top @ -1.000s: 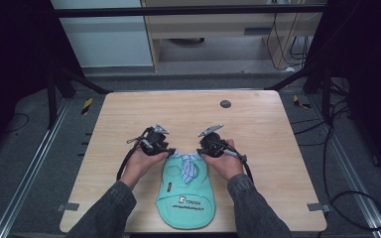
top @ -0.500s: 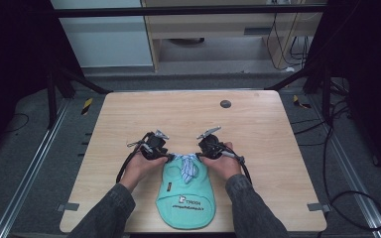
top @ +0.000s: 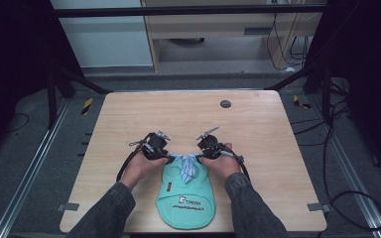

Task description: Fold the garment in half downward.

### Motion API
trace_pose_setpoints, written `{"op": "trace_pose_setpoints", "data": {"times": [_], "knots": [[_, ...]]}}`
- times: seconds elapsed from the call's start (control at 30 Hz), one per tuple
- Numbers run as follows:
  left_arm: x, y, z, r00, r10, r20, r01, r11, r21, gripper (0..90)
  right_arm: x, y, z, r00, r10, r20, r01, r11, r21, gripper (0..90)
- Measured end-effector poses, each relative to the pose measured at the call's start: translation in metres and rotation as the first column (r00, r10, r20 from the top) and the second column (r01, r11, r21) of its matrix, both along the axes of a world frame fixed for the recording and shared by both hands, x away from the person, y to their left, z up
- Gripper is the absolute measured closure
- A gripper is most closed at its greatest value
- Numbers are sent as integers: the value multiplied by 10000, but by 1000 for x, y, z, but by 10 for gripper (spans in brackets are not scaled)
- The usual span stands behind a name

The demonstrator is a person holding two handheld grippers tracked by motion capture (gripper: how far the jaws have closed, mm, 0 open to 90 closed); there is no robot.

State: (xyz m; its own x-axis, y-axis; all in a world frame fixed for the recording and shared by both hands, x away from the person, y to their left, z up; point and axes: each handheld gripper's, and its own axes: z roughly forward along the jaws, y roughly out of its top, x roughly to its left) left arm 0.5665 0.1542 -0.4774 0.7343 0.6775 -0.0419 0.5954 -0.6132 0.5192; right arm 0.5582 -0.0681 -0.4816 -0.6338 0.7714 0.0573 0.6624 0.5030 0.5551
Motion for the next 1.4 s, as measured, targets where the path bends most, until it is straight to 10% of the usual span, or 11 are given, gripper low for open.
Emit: {"op": "trace_pose_setpoints", "data": {"times": [0.5,1.4], "knots": [[1,-2,1,9979,-593,-247,593,9982,-11,785,8,11,7,9939,700,-856,-756,9950,-647,796],[-4,1,29,9938,-1036,409,1041,9945,-99,864,-3,6,32,9783,1994,560,-1934,9762,-980,834]]}}
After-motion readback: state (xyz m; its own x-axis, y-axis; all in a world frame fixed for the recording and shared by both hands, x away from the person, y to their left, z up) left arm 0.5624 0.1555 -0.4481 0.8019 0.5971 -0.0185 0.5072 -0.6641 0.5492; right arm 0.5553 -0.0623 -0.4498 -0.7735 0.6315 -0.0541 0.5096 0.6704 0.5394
